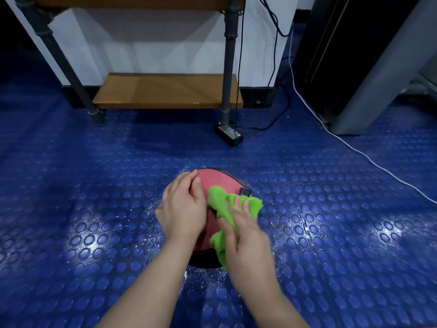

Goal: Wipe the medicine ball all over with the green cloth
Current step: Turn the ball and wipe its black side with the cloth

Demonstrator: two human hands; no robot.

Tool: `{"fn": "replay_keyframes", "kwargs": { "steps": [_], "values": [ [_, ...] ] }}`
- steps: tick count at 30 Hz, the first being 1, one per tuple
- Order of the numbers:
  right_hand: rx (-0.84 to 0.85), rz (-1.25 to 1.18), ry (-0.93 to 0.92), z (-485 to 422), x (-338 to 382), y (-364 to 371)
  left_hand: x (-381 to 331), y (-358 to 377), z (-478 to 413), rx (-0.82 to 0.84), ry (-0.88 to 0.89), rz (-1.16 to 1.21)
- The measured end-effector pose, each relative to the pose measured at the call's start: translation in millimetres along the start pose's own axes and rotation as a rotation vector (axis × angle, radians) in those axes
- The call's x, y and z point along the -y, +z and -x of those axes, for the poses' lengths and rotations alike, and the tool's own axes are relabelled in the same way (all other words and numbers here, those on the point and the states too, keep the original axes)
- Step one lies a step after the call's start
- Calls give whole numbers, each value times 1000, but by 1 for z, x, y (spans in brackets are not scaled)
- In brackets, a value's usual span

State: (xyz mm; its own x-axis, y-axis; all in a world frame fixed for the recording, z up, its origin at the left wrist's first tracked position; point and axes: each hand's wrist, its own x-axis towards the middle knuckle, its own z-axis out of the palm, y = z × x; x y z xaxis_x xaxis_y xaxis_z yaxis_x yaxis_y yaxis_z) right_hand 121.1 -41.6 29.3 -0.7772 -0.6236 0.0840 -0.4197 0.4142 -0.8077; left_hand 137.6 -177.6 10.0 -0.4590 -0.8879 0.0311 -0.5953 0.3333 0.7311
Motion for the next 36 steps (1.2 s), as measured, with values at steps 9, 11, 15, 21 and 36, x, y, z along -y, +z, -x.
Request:
{"fn": "replay_keyframes", "kwargs": {
  "steps": [9, 11, 15, 21, 36],
  "values": [
    [-18, -33, 71, -34, -4, 3, 13, -19, 17, -35, -124, -79],
    [4, -59, 184, -50, -6, -4, 22, -29, 27, -43, -113, -154],
    [77, -406, 322, -69, -13, -20, 23, -42, 29, -21, -7, -27],
    [87, -188, 177, -46, -4, -7, 20, -24, 26, 20, 76, -108],
    [63, -45, 551, -94, -26, 6, 15, -15, 33, 0, 159, -152]
  ]
}}
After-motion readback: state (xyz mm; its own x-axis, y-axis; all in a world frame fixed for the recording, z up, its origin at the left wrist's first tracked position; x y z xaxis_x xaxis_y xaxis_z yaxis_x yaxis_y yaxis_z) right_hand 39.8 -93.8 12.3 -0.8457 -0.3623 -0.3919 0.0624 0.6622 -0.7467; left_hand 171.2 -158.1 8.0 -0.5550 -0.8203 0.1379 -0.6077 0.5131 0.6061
